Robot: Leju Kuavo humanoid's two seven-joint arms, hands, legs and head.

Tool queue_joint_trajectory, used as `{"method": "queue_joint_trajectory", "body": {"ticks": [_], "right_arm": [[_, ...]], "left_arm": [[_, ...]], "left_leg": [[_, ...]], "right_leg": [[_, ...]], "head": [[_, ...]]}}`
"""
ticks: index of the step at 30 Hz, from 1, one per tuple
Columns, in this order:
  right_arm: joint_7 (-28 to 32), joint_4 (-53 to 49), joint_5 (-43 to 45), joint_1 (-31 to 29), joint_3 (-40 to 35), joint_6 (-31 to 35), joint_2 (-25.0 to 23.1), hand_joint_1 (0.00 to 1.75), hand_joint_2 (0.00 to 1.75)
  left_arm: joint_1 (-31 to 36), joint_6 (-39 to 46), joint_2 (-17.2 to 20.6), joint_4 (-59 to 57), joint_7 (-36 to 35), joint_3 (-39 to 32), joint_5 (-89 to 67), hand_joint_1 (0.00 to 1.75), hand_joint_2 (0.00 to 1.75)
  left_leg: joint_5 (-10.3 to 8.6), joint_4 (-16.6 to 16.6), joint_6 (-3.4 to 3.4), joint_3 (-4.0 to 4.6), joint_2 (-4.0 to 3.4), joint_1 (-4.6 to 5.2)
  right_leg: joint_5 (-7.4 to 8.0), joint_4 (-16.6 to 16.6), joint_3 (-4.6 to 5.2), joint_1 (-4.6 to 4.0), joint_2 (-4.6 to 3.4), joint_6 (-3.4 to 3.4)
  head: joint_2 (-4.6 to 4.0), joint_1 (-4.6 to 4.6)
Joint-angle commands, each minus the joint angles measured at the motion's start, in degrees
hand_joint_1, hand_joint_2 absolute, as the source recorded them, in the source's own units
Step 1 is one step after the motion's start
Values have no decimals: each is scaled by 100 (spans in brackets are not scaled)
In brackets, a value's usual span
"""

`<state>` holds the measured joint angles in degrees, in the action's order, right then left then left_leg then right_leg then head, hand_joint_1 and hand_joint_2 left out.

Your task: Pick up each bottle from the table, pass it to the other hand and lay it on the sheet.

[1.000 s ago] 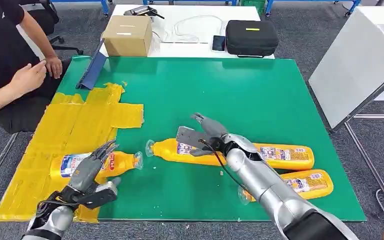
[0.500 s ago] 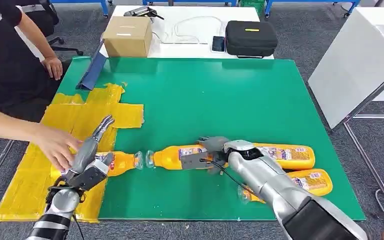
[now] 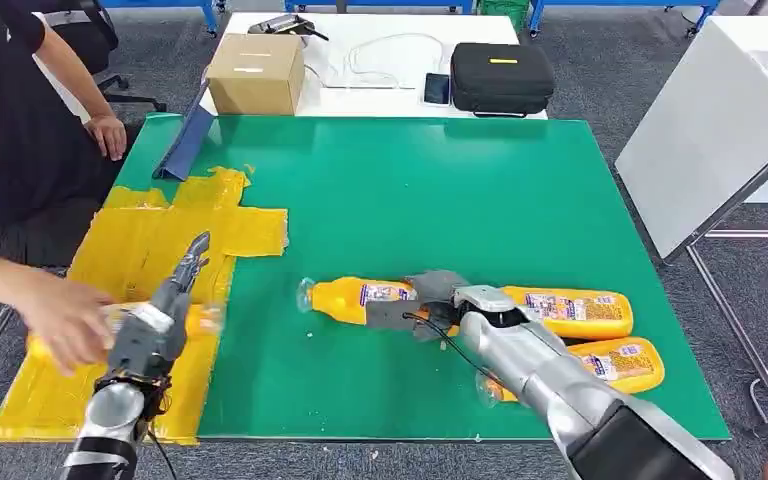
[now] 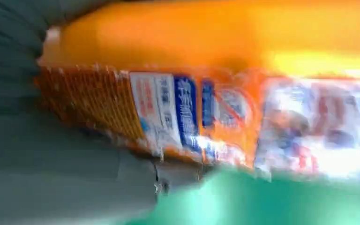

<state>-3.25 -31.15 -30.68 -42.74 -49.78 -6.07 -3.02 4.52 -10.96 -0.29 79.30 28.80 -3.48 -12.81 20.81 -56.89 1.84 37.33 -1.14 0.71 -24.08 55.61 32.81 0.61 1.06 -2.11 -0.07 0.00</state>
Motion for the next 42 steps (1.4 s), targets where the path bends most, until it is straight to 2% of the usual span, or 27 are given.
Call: {"method": "queue_joint_trajectory", "body": {"ticks": [1, 2, 4, 7, 8, 11, 14, 17, 20, 22, 28, 32, 37, 42], "right_arm": [[748, -2728, 1362, 1695, 1855, 496, -75, 175, 175], [752, -3062, 1438, 1849, 1892, 456, -142, 175, 175], [668, -3167, 1439, 1882, 1867, 444, -169, 175, 175], [812, -3359, 1556, 1981, 1886, 436, -207, 175, 175], [855, -3471, 1581, 2042, 1863, 422, -238, 175, 175], [954, -3907, 1510, 2306, 1509, 367, -421, 175, 175], [873, -3826, 1409, 2297, 1100, 370, -550, 175, 175], [873, -3826, 1409, 2297, 1100, 370, -550, 175, 175], [881, -3621, 1406, 2208, 937, 298, -575, 175, 175], [808, -3230, 1477, 2050, 664, 67, -673, 175, 175], [840, -2852, 1496, 1931, 424, 2, -769, 175, 175], [831, -2393, 1423, 1838, -52, -91, -942, 175, 175], [837, -2272, 1389, 1813, -234, -106, -1008, 175, 175], [808, -2245, 1122, 1862, -719, -170, -1077, 175, 175]], "left_arm": [[-587, -1286, -599, 829, -665, -713, 2208, 0, 0], [-726, -1386, -597, 980, -842, -644, 2403, 0, 175], [-783, -1387, -607, 1031, -850, -609, 2416, 0, 175], [-819, -1565, -639, 1046, -969, -545, 2788, 0, 175], [-861, -1665, -664, 1083, -1034, -499, 2973, 0, 175], [-1048, -1793, -774, 1376, -999, -223, 3115, 0, 175], [-1094, -1724, -789, 1511, -1026, 28, 3120, 0, 175], [-1094, -1724, -789, 1511, -1026, 28, 3120, 0, 175], [-1067, -1779, -708, 1513, -1028, 158, 3113, 0, 175], [-1046, -1955, -645, 1495, -1131, 375, 3342, 0, 175], [-1020, -1949, -600, 1524, -1123, 573, 3233, 0, 175], [-1004, -1870, -521, 1658, -943, 896, 2822, 0, 175], [-1015, -1930, -465, 1669, -931, 1038, 2797, 0, 175], [-1063, -1948, -393, 1677, -897, 1232, 2684, 0, 175]], "left_leg": [[23, -6, -19, -9, 0, -11], [23, -3, -19, -8, -1, -8], [35, -12, -27, -5, -6, -10], [35, -25, -26, 4, 29, -17], [34, -19, -26, 4, 10, -13], [26, -17, -23, 29, 7, -16], [31, -19, -27, 29, 7, -15], [17, -7, -21, 38, 5, -12], [15, -3, -24, 44, 12, -10], [24, -3, -30, 31, 7, -10], [29, -1, -32, 24, 8, -10], [18, 2, -24, 46, 4, -8], [30, -4, -31, 32, 7, -13], [16, 2, -23, 48, 4, -9]], "right_leg": [[-14, -2, -13, -8, -16, 9], [-14, -3, -12, -5, -16, 9], [-24, 6, -7, -6, -22, 13], [-34, 14, -15, -9, 3, 11], [-31, 12, -6, -5, -17, 11], [-21, 9, 18, -9, -14, 9], [-26, 11, 21, -10, -14, 11], [-14, 2, 34, -8, -8, 8], [-23, 2, 98, -6, -2, 23], [-30, 3, 88, -5, -12, 29], [-25, 1, 75, -6, -11, 18], [-17, -1, 84, -5, -8, 14], [-26, 2, 29, -8, -10, 20], [-16, -1, 58, -5, -7, 16]], "head": [[2, 2], [0, -2], [2, -9], [0, 0], [0, -4], [0, -2], [0, 0], [0, 0], [0, -2], [2, -2], [0, -2], [2, -2], [0, 0], [0, -2]]}}
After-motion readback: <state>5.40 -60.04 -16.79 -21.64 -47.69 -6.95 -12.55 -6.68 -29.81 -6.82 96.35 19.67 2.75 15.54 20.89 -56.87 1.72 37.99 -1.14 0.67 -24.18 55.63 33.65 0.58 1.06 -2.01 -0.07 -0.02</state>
